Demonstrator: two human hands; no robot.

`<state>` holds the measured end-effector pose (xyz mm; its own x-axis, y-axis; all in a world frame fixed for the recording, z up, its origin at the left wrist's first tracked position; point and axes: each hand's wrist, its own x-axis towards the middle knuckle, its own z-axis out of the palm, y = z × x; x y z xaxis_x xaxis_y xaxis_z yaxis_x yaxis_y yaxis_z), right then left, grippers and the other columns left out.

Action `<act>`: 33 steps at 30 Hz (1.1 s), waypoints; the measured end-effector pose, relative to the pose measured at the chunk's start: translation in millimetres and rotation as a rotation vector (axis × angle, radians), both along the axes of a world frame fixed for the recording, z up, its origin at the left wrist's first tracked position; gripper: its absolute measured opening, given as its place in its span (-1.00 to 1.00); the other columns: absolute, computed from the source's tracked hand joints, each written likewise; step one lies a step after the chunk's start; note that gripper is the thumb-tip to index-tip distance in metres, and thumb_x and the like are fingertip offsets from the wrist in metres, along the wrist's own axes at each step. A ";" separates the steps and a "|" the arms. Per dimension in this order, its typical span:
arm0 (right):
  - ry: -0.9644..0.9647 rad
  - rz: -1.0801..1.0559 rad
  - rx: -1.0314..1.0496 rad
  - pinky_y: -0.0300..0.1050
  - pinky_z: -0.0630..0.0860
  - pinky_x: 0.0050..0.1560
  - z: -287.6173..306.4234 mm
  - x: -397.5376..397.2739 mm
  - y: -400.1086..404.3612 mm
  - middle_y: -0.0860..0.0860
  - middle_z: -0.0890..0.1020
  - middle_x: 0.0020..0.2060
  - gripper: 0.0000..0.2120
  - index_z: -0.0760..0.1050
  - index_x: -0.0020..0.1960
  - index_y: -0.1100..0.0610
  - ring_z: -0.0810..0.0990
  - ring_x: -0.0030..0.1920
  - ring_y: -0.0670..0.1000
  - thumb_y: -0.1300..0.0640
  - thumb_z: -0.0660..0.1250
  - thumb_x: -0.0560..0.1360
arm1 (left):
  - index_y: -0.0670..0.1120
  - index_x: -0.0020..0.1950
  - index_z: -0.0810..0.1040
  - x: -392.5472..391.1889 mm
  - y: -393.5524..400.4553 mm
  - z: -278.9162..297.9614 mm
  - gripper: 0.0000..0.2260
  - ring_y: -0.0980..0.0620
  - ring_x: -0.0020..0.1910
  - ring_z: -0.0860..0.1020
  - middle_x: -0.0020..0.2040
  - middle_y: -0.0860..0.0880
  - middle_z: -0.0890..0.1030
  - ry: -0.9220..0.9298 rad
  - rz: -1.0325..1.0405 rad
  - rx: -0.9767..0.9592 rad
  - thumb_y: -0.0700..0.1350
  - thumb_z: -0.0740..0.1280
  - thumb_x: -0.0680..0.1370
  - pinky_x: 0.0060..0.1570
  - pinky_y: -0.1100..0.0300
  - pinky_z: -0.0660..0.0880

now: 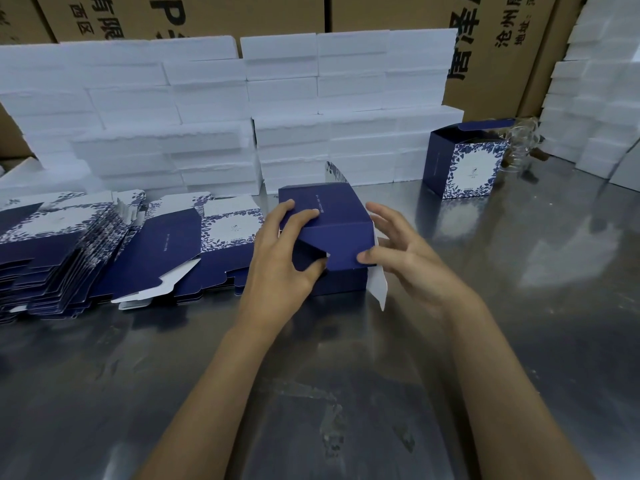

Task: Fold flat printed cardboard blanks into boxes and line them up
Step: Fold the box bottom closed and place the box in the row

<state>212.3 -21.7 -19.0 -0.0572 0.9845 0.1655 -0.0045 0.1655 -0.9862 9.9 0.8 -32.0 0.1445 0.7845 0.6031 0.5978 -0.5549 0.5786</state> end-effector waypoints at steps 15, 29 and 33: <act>0.118 -0.018 -0.082 -0.02 0.55 0.16 1.6 -8.5 5.1 -0.04 0.65 0.27 -0.40 0.56 0.33 -0.16 0.62 0.21 -0.03 0.19 0.23 0.33 | 0.10 0.29 0.41 4.5 -4.7 1.9 -0.46 -0.10 0.55 0.16 0.55 0.00 0.19 0.134 -0.046 0.140 -0.33 0.46 0.44 0.45 -0.10 0.29; 0.059 0.154 -0.088 0.05 0.54 0.20 -17.0 -1.5 5.2 -0.04 0.60 0.32 -0.28 0.43 0.47 -0.09 0.63 0.21 0.06 0.29 0.28 0.34 | 0.01 0.13 0.52 3.0 -4.0 2.4 -0.67 -0.15 0.58 0.08 0.49 -0.03 0.30 0.249 -0.036 0.118 -0.30 0.46 0.47 0.46 -0.12 0.26; 0.012 0.133 -0.074 0.09 0.56 0.30 -19.2 -4.4 7.7 -0.08 0.61 0.31 -0.27 0.41 0.46 -0.14 0.62 0.27 0.02 0.22 0.43 0.34 | 0.01 0.09 0.53 1.6 -2.8 0.4 -0.69 -0.15 0.60 0.02 0.52 -0.03 0.26 0.290 -0.034 0.106 -0.28 0.48 0.45 0.45 -0.15 0.28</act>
